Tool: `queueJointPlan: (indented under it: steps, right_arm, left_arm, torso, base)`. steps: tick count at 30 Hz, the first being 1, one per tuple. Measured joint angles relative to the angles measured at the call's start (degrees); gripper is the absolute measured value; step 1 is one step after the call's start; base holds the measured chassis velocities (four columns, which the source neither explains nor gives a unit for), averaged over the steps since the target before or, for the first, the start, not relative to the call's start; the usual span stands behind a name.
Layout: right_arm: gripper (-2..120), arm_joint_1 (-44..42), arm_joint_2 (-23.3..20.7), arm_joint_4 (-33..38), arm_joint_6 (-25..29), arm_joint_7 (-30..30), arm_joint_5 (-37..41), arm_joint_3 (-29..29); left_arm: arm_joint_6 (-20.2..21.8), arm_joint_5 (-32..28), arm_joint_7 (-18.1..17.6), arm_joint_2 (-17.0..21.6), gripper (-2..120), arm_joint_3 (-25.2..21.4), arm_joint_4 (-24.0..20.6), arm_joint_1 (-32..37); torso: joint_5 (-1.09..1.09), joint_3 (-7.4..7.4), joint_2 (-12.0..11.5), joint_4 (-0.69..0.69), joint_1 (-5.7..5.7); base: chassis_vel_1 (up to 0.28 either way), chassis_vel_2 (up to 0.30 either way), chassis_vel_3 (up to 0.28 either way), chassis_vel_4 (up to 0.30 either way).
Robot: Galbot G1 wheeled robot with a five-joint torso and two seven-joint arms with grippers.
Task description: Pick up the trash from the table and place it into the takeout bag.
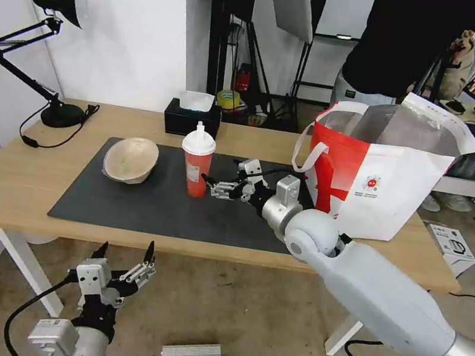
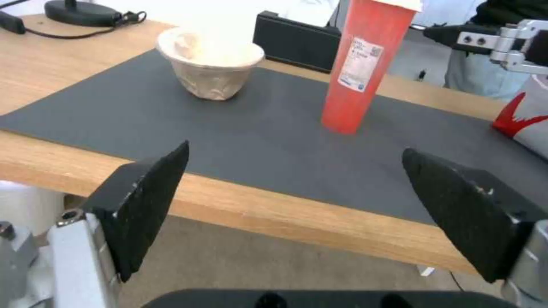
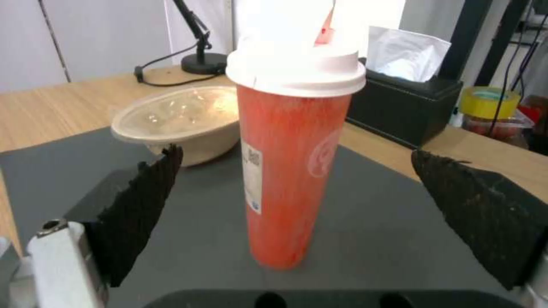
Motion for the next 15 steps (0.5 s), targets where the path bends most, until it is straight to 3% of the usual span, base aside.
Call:
queueJointPlan:
  steps: [15]
  right_arm:
    - [100, 3.5, 4.4, -3.6, -0.3, -0.1, 0.7, -3.1]
  left_arm:
    - [0.1, -0.1, 0.1, -0.4, 100, -0.3, 0.0, -0.2]
  torso:
    - [0.00, 0.00, 0.0, 0.00, 0.00]
  base:
    - [0.000, 0.000, 0.000, 0.000]
